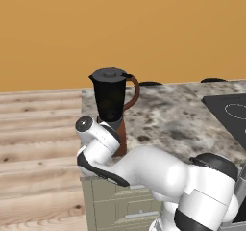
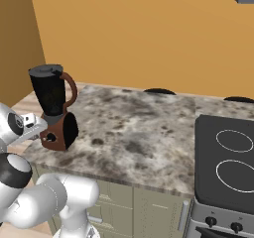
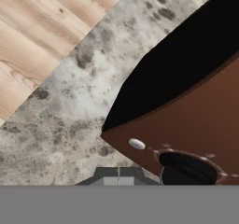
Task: Grab the lemons from the fridge, place them in the blender, close the lid, and turn on the blender to create a marinade.
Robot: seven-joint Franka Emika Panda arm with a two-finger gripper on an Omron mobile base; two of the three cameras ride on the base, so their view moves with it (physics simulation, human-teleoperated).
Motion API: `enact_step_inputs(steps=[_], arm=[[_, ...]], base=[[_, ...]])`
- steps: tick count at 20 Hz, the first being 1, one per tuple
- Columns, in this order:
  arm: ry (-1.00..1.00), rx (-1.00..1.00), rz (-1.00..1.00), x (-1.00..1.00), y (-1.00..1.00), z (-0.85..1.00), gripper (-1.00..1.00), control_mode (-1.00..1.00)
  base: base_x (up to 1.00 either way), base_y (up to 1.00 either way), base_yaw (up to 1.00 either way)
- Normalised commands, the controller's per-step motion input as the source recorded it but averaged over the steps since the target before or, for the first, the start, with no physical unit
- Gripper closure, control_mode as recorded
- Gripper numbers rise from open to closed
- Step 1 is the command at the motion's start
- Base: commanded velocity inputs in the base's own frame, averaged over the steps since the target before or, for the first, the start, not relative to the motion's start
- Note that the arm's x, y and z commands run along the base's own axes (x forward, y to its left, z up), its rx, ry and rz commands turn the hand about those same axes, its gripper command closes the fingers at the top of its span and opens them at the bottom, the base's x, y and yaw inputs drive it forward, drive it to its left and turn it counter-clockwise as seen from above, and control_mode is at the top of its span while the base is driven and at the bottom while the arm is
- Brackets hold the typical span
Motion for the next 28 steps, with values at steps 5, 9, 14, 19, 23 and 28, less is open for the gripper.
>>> enact_step_inputs(steps=[5, 9, 14, 19, 23, 28], arm=[[0.0, -0.09, 0.09, 0.2, 0.05, -0.23, 1.0, -1.0], [0.0, -0.08, 0.01, 0.15, 0.0, -0.25, 1.0, -1.0], [0.0, -0.04, 0.0, 0.26, 0.0, -0.09, 1.0, -1.0], [0.0, -0.03, 0.01, 0.18, 0.0, -0.04, 1.0, -1.0], [0.01, -0.02, 0.01, 0.18, 0.0, -0.02, 1.0, -1.0], [0.01, -0.05, 0.07, 0.14, -0.01, -0.03, 1.0, -1.0]], base=[[0.0, 0.0, 0.0], [0.0, 0.0, 0.0], [0.0, 0.0, 0.0], [0.0, 0.0, 0.0], [0.0, 0.0, 0.0], [0.0, 0.0, 0.0]])
